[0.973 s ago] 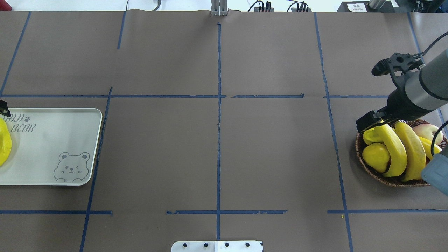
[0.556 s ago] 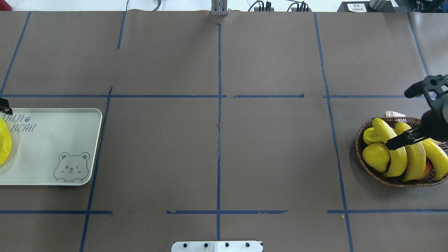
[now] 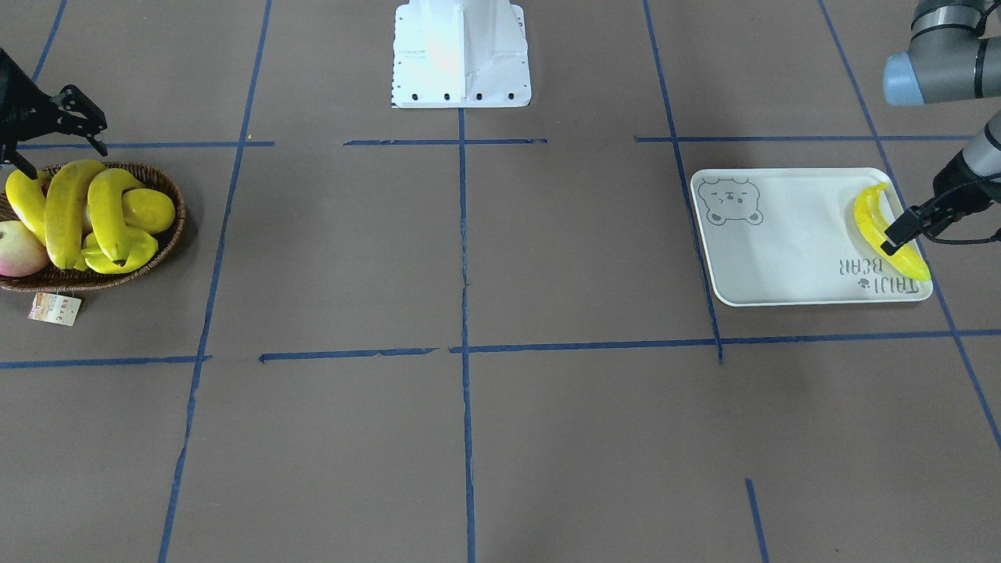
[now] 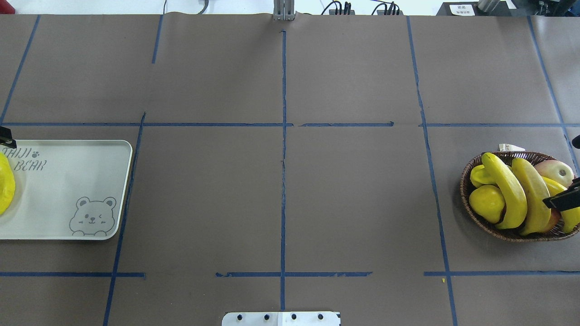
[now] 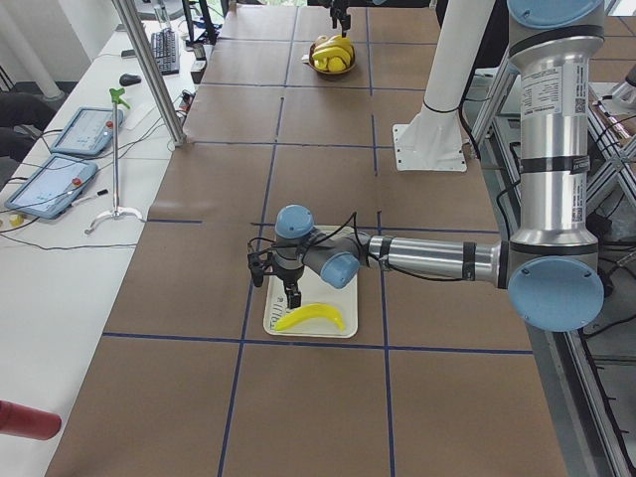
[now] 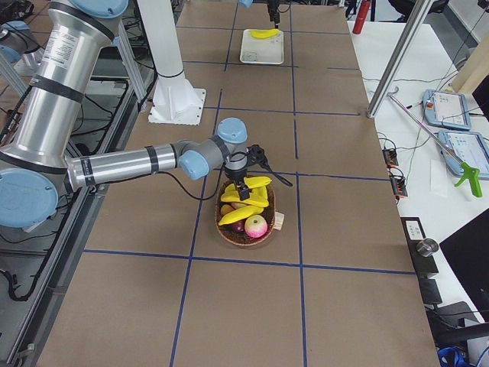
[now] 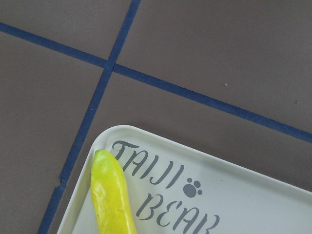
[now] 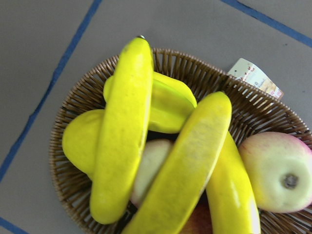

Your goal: Transfer all bananas from basket to plate

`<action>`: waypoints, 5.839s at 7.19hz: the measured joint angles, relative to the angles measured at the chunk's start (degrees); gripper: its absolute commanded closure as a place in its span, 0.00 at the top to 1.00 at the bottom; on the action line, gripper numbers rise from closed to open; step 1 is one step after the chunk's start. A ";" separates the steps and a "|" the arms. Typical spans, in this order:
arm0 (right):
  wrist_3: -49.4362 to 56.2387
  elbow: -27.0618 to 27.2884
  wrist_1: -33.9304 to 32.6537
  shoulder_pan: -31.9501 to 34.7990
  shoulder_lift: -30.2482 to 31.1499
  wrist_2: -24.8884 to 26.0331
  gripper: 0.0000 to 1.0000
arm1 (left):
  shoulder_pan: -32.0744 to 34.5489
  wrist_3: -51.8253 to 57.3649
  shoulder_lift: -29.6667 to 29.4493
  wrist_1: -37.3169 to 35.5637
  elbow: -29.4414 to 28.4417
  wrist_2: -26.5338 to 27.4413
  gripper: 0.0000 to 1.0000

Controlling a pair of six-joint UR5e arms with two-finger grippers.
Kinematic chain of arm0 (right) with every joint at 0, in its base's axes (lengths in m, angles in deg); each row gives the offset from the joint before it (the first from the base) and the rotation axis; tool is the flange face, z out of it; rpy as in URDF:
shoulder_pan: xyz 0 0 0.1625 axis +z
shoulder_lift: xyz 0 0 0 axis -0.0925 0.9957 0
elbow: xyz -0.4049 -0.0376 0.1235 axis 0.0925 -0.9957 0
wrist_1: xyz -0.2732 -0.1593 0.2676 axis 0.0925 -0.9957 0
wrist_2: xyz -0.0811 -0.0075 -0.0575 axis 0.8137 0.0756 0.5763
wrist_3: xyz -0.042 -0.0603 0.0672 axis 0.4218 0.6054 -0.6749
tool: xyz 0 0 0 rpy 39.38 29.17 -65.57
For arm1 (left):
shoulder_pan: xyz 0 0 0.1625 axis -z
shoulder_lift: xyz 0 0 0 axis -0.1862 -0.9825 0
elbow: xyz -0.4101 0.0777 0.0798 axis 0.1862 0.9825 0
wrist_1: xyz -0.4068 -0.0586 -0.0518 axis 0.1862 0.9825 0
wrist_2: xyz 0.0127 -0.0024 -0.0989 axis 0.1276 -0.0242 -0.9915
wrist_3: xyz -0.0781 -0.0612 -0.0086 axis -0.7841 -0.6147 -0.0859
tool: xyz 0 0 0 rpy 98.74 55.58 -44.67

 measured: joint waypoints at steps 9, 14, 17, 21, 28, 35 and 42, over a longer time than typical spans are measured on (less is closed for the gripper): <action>7.10 -10.71 0.33 1.51 -1.81 -3.71 0.60 | 0.00 0.04 0.25 0.12 0.61 -0.78 1.00; 7.35 -11.24 0.54 -0.06 -2.00 -3.46 0.16 | 0.00 0.04 0.35 0.12 0.60 -0.86 1.00; 7.65 -11.24 0.56 0.72 -1.98 -3.31 0.06 | 0.00 0.04 0.37 0.12 0.57 -0.87 1.00; 6.96 -8.57 0.05 6.20 -2.23 -3.39 0.04 | -0.04 0.04 0.37 0.12 0.48 -0.88 1.00; -3.58 -2.52 -11.83 8.14 -16.38 -6.19 0.04 | -2.15 -0.91 -1.38 13.80 4.51 -1.01 1.00; -44.21 -0.40 -3.55 -7.85 -35.27 -5.25 0.04 | -6.87 -31.76 -21.81 19.05 4.88 -12.54 1.00; -66.88 -2.74 11.57 -32.65 -45.24 22.84 0.03 | -18.62 -57.06 -34.99 17.84 4.44 -1.14 1.00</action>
